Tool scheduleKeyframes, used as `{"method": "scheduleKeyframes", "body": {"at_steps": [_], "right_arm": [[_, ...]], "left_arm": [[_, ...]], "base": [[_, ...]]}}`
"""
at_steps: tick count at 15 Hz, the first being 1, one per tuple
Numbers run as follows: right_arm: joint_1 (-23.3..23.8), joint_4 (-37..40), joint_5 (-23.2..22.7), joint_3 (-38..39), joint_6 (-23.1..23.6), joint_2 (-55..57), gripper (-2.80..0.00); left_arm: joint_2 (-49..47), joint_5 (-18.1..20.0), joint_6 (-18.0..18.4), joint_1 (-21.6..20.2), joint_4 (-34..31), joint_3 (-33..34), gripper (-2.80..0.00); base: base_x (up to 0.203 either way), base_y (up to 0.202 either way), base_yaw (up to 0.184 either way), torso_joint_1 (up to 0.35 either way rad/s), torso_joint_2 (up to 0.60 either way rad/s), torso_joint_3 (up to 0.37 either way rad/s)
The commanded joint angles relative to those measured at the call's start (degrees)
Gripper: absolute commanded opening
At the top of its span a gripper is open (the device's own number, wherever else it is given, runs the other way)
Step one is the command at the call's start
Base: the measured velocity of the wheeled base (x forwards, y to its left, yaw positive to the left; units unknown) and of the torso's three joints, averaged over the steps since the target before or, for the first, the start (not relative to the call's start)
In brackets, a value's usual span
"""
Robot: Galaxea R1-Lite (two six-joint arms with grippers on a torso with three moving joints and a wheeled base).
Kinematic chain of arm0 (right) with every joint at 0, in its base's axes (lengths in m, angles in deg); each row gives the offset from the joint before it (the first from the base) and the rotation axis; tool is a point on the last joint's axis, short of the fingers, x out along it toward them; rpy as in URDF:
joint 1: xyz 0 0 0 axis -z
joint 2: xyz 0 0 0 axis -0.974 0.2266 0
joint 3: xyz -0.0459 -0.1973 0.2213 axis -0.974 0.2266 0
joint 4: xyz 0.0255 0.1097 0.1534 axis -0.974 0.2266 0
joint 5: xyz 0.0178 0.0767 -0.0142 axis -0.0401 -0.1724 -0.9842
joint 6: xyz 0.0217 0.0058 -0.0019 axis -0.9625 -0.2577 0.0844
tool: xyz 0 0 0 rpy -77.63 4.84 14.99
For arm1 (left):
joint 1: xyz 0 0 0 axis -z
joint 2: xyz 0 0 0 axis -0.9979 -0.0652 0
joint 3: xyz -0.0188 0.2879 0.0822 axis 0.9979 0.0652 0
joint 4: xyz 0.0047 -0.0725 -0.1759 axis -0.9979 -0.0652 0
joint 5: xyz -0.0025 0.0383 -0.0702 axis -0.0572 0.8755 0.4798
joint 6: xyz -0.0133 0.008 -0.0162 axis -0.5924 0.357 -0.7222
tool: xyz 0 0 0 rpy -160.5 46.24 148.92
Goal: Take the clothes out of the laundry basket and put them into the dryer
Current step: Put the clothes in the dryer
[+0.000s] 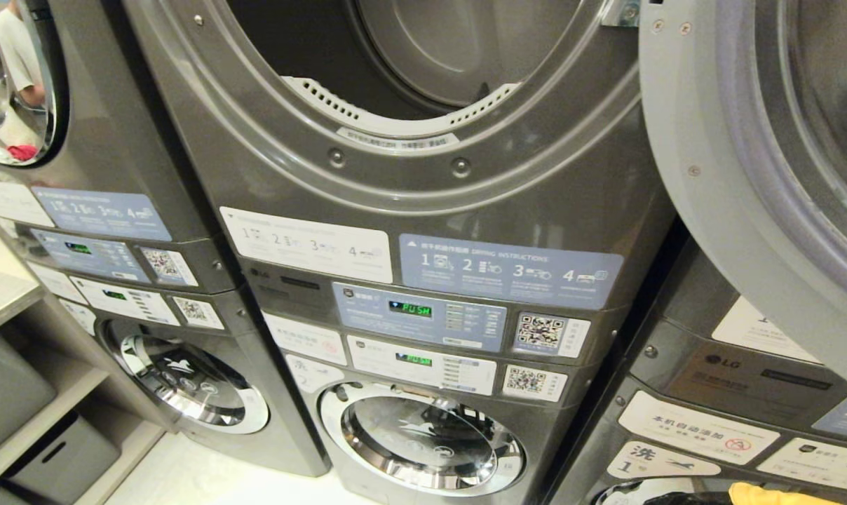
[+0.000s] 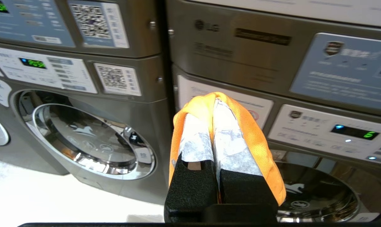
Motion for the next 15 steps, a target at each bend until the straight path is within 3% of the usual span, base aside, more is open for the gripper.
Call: {"method": "scheduleKeyframes", "body": {"at_steps": [1, 15], "right_arm": [[0.0, 0.0, 0.0, 0.0, 0.0, 0.0, -2.8], [0.0, 0.0, 0.0, 0.0, 0.0, 0.0, -2.8]], "left_arm": [[-0.1, 0.0, 0.0, 0.0, 0.0, 0.0, -2.8], [-0.1, 0.0, 0.0, 0.0, 0.0, 0.0, -2.8]], "base": [[0.0, 0.197, -0.002, -0.001, 0.0, 0.002], [0.0, 0.195, -0.002, 0.002, 0.0, 0.002]]}}
